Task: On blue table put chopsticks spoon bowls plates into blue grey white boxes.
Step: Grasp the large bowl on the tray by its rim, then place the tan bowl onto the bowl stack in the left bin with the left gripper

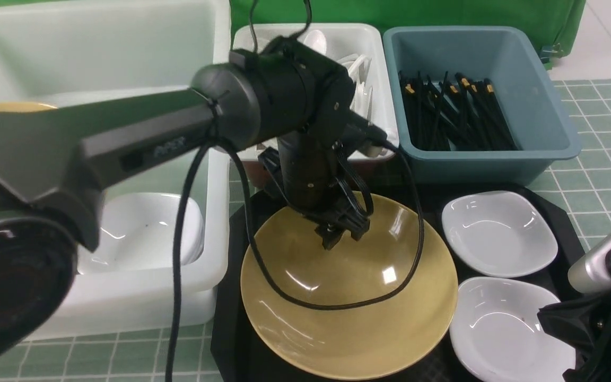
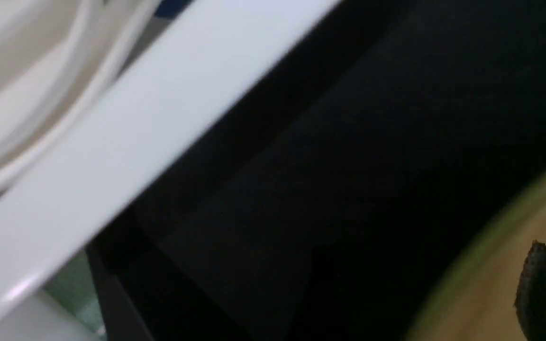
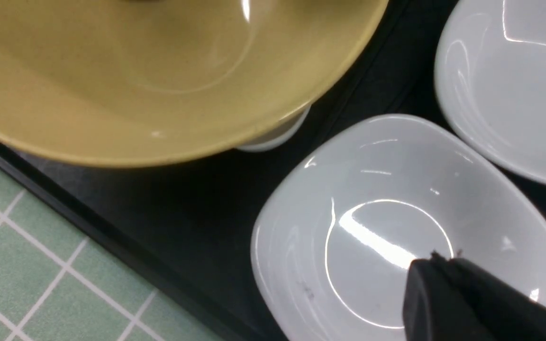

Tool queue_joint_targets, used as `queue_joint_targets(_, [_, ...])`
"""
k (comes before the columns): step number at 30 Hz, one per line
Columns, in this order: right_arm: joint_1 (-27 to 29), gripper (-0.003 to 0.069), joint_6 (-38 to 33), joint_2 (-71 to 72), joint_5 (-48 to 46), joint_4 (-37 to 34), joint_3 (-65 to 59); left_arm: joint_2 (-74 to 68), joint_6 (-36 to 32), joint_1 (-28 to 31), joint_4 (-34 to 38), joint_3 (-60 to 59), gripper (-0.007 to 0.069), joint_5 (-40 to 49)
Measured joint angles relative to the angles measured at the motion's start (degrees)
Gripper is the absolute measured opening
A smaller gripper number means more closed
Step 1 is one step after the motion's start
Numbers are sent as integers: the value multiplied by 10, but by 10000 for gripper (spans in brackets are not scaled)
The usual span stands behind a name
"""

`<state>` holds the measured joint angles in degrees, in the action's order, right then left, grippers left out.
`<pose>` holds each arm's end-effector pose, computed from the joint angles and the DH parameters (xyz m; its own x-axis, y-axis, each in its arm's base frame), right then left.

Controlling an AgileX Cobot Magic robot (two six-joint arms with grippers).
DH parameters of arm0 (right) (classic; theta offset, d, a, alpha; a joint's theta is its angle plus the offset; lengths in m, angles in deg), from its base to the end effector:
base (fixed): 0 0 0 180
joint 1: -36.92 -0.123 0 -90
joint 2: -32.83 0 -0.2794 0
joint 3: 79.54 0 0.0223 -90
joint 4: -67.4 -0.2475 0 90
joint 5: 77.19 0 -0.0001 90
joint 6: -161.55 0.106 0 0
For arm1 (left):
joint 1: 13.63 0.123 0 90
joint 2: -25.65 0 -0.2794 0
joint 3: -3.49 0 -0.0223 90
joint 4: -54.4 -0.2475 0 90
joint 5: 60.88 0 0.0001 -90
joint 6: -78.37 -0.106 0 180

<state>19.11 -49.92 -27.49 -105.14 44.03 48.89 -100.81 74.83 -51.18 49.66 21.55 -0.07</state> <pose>0.1553 0.0706 0.2169 -0.6170 -0.3877 -0.6849 -0.5418 0.8404 0.0124 0.3438 -0.2546 0.1869 -0.7136 0.6769 -0.1804 0.6734 0.7338 0.0897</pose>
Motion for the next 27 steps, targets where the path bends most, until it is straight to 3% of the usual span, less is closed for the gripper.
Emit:
queue_joint_targets(4, [0, 68, 0, 0, 2, 0, 0, -6, 2, 1, 2, 0, 358, 15])
queue_joint_targets(7, [0, 72, 1, 0, 3, 0, 0, -4, 15, 1, 21, 11, 232, 50])
queue_joint_targets(12, [0, 78, 5, 0, 4, 0, 0, 6, 15, 1, 30, 21, 188, 77])
queue_joint_targets(18, [0, 83, 11, 0, 7, 0, 0, 83, 14, 0, 51, 21, 18, 73])
queue_joint_targets(27, [0, 92, 11, 0, 8, 0, 0, 181, 10, 1, 51, 18, 8, 46])
